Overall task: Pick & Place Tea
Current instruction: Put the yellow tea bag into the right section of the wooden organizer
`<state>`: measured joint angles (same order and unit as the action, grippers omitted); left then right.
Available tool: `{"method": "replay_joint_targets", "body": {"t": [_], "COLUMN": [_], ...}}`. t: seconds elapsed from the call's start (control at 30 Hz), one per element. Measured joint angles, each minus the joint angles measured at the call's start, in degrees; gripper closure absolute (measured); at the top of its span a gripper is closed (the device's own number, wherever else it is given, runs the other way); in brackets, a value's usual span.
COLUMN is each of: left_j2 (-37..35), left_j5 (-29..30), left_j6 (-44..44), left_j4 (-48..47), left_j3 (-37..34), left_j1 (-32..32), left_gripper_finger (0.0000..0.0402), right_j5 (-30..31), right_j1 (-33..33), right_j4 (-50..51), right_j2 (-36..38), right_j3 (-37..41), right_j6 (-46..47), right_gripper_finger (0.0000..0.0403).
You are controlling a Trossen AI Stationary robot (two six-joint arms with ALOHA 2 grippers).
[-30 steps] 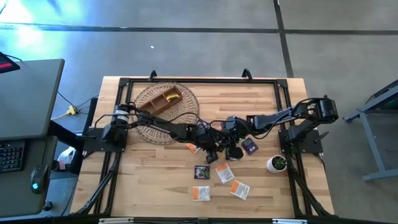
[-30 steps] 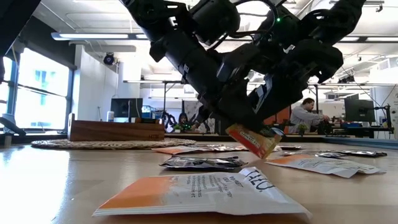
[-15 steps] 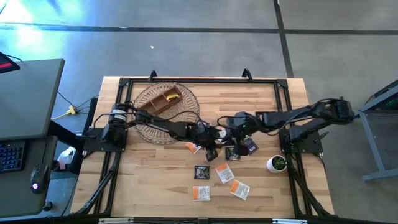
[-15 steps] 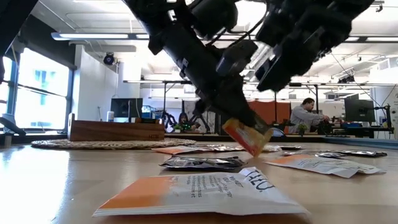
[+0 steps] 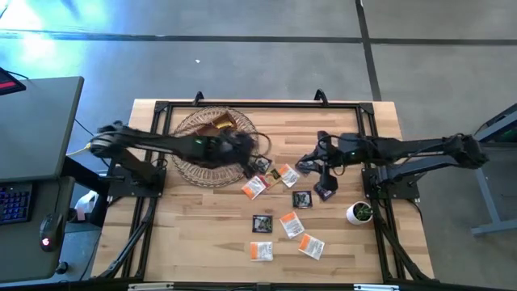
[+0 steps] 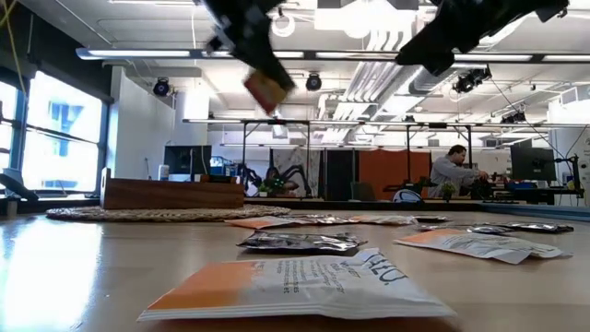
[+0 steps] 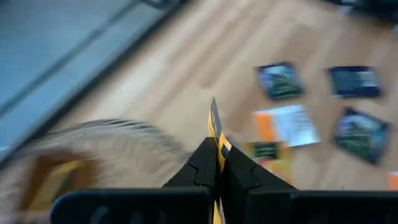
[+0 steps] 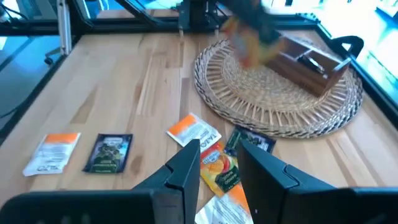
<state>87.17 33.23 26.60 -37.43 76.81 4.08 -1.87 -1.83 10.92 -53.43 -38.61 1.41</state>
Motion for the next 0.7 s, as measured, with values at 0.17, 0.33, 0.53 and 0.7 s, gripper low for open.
{"method": "replay_joint_targets", "body": {"t": [0.17, 0.33, 0.53, 0.7], "left_j2": [-10.58, -20.48, -26.02, -24.81], "left_j5": [10.80, 15.37, 8.75, -5.42], "left_j6": [2.09, 2.33, -7.32, -16.23], "left_j4": [-7.47, -5.31, 19.98, 48.00], "left_j3": [-1.17, -10.51, -29.75, -43.64], "left_j1": [0.02, -1.84, -10.46, -21.49], "left_gripper_finger": [0.0401, 0.0401, 0.0401, 0.0401], "right_j5": [-0.01, -0.02, 0.11, 0.12], "right_j1": [0.11, 0.11, 0.11, 0.11], "right_j4": [2.21, 2.18, 0.62, -0.09], "right_j2": [0.58, -0.95, -2.52, -2.89], "right_j3": [0.02, 0.04, 0.04, 0.04], "right_j6": [0.01, -0.02, -1.71, -2.59], "right_gripper_finger": [0.0299, 0.0299, 0.0299, 0.0299]}}
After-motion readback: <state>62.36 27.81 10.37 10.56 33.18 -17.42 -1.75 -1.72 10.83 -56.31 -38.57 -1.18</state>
